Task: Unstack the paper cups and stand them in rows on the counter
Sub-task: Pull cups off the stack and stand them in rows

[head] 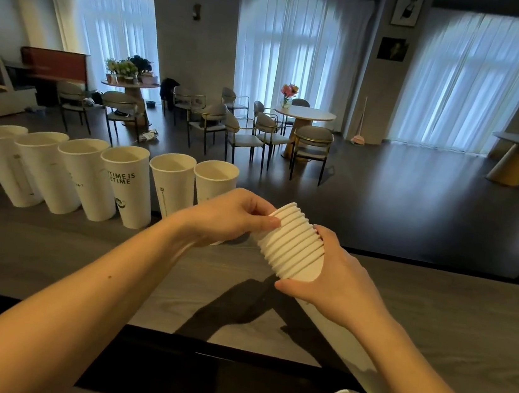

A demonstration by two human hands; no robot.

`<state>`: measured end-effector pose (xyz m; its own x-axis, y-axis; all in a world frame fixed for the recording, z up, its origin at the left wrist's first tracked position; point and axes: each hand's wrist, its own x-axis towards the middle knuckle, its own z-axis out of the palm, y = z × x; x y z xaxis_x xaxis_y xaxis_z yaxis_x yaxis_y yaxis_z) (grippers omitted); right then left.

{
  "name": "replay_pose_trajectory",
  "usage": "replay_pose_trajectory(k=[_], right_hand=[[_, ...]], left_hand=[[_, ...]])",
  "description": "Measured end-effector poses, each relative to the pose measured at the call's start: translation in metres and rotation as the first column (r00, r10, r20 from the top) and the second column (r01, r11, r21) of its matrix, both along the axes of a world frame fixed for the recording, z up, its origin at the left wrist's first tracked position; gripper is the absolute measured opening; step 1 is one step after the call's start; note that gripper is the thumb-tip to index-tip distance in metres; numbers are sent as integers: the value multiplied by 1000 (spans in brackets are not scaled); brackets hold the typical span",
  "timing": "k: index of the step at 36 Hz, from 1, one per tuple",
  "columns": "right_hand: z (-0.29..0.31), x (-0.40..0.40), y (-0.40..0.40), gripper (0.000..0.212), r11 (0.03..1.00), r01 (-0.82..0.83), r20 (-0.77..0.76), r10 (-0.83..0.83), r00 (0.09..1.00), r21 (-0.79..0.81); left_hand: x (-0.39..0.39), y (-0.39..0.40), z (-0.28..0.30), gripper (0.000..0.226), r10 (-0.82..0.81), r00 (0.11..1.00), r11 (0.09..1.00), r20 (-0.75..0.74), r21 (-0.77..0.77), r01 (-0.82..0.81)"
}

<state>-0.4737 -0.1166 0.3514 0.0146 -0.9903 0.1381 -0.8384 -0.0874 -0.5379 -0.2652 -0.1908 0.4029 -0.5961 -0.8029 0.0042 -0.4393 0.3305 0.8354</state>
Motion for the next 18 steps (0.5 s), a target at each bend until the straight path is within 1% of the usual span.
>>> replay_pose_trajectory(k=[2, 4, 7, 9, 11, 12, 13, 14, 16, 18], right_hand=[[1, -3, 1, 107, 1000, -18, -9, 18, 1000, 4], [1, -7, 2, 107, 1000, -20, -16, 20, 1000, 2], [-1, -13, 4, 108, 1000, -12, -24, 12, 1000, 8], [-2, -19, 4, 109, 1000, 10, -33, -9, 999, 20], [-4, -28, 4, 110, 997, 61, -59, -59, 997, 41], [-4, -33, 3, 110, 994, 92, -77, -88, 993, 54], [-6, -37, 3, 109, 990, 121, -95, -114, 989, 66], [-7, -41, 3, 109, 986, 146, -110, -137, 984, 74], [-9, -46, 0, 109, 981, 176, -121, -166, 979, 79], [-8, -49, -4, 109, 980, 181, -108, -172, 979, 85]], left_hand=[[-3, 5, 2, 14, 53, 998, 999, -39, -1, -53], [-6, 9, 3, 15, 159, 984, 987, -80, -14, -161], [-9, 9, 6, 20, 272, 956, 954, -107, -101, -282], [-8, 5, 14, 17, 354, 924, 906, -142, -193, -377], [-5, -1, 23, 14, 430, 884, 828, -184, -311, -467], [-5, -6, 27, 12, 457, 871, 782, -181, -384, -491], [-5, -11, 28, 12, 479, 865, 742, -150, -458, -490], [-8, -16, 28, 14, 491, 867, 720, -88, -519, -460], [-18, -23, 22, 13, 478, 875, 734, 79, -583, -349], [-30, -29, 10, 13, 461, 855, 744, 238, -628, -227]])
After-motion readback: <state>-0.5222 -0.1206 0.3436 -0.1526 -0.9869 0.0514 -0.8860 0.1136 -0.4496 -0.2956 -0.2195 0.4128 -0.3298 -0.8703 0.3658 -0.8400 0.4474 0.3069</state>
